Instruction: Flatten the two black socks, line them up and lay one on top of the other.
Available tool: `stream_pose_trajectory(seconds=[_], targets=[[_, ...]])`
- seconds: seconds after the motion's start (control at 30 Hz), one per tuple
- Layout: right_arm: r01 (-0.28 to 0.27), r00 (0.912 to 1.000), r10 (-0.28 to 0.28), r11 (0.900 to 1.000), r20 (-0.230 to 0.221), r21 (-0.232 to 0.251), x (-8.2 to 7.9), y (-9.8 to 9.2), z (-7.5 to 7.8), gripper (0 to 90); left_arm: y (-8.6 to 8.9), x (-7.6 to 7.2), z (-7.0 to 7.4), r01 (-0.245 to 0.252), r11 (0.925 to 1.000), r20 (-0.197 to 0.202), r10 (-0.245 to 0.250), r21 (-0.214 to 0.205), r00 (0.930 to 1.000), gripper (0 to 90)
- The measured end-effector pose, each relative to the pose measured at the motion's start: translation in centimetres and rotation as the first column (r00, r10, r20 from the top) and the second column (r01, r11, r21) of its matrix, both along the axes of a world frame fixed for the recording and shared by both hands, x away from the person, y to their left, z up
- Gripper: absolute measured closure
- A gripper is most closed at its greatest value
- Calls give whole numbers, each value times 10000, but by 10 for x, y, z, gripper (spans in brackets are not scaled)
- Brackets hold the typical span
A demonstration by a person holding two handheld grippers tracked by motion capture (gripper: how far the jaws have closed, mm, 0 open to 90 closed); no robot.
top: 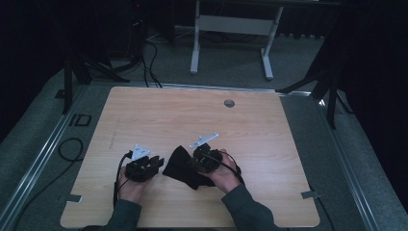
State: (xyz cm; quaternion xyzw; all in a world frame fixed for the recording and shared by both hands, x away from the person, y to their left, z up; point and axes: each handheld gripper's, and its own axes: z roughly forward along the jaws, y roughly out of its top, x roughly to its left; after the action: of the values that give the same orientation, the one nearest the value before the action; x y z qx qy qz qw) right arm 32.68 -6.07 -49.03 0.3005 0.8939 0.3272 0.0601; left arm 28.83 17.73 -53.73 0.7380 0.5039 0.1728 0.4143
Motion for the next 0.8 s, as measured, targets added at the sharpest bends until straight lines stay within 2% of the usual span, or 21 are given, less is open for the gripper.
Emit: stream_pose_trajectory(seconds=[0.07, 0.1, 0.2, 0.47, 0.53, 0.7, 0.8], targets=[[-20, 10000, 20, 10000, -70, -26, 0, 2, -3, 835, 2, 0, 0, -95, 10000, -44, 95, -3, 9999, 733], [-143, 9996, 137, 9996, -228, -229, 0, 10, -9, 834, 2, 1, 0, -99, 10000, -60, 99, 0, 9999, 741], [-308, 9989, 292, 9985, -361, -463, -1, 17, -15, 834, 3, 1, 0, -91, 10000, -70, 91, 8, 9999, 743], [-477, 9973, 425, 9948, -595, -900, 2, 23, -22, 832, -1, 1, -1, 25, 10000, -74, -25, 60, 10000, 743], [-604, 9963, 534, 9923, -667, -1077, 2, 25, -25, 832, -3, 1, -1, 171, 9998, -105, -169, 128, 9998, 743], [-674, 9957, 594, 9909, -709, -1163, 2, 27, -28, 832, -9, 1, -2, 343, 9988, -107, -340, 359, 9994, 743], [-659, 9956, 568, 9900, -751, -1248, 4, 29, -31, 831, -17, 3, -4, 682, 9960, -90, -678, 580, 9977, 750]])
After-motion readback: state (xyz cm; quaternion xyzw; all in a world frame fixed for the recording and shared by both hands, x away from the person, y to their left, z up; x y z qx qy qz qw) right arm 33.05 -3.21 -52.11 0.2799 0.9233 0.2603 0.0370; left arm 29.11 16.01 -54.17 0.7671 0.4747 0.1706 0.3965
